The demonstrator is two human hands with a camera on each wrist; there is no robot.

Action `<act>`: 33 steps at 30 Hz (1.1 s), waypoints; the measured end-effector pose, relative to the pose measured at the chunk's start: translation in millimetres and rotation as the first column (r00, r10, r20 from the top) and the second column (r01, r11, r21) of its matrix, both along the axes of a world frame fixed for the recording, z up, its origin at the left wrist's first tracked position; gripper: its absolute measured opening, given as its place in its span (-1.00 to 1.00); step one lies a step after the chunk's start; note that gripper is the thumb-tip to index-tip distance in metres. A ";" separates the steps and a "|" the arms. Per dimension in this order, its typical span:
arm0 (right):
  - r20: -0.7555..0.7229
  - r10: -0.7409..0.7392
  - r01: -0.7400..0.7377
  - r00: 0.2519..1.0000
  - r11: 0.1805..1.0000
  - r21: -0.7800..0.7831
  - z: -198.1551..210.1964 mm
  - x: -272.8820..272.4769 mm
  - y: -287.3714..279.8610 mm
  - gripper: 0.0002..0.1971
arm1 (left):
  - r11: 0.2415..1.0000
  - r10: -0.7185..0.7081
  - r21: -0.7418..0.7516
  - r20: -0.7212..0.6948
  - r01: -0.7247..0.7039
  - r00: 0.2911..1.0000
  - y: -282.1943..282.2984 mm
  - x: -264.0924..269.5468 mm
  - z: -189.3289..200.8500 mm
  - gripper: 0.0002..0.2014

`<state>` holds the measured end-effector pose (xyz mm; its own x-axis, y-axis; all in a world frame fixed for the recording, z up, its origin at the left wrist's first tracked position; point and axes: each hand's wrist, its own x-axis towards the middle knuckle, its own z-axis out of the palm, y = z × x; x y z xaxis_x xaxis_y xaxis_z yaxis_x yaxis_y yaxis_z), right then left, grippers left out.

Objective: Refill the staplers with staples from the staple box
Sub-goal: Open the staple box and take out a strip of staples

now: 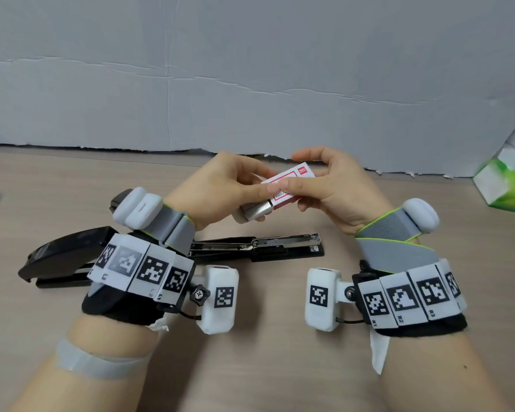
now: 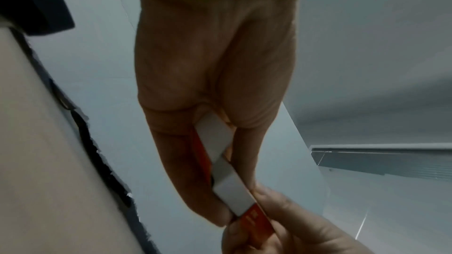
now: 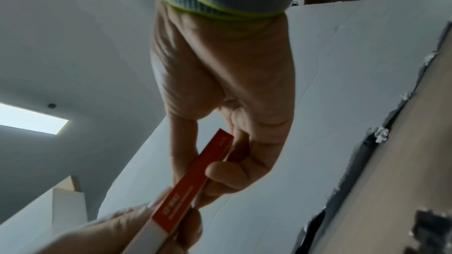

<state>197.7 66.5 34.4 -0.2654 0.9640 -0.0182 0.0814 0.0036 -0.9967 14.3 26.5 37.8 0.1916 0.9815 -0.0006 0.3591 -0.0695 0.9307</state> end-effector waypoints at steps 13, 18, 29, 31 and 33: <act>-0.024 0.009 -0.010 1.000 0.997 -0.070 -2.1 -16.1 -5.4 -0.70 | 0.951 0.304 -0.258 0.657 -0.173 0.690 7.3 10.8 0.8 -0.85; -0.007 -0.001 0.000 1.000 0.998 -0.069 -2.2 -15.9 -5.5 -0.76 | 0.942 0.337 -0.245 0.661 -0.231 0.671 8.2 19.2 -1.8 -0.83; 0.072 -0.073 0.064 0.995 0.990 0.130 -0.9 -11.3 -2.4 -0.76 | 0.923 0.385 -0.234 0.524 -0.306 0.760 3.6 9.2 3.4 -0.69; 0.105 -0.027 0.006 0.994 0.980 0.197 1.2 -10.8 -3.7 -0.76 | 0.915 0.404 -0.232 0.516 -0.330 0.756 4.5 9.0 3.1 -0.66; 0.157 0.026 -0.065 0.987 0.966 0.249 4.0 -10.7 -6.2 -0.73 | 0.907 0.421 -0.233 0.510 -0.351 0.750 5.8 8.8 2.6 -0.62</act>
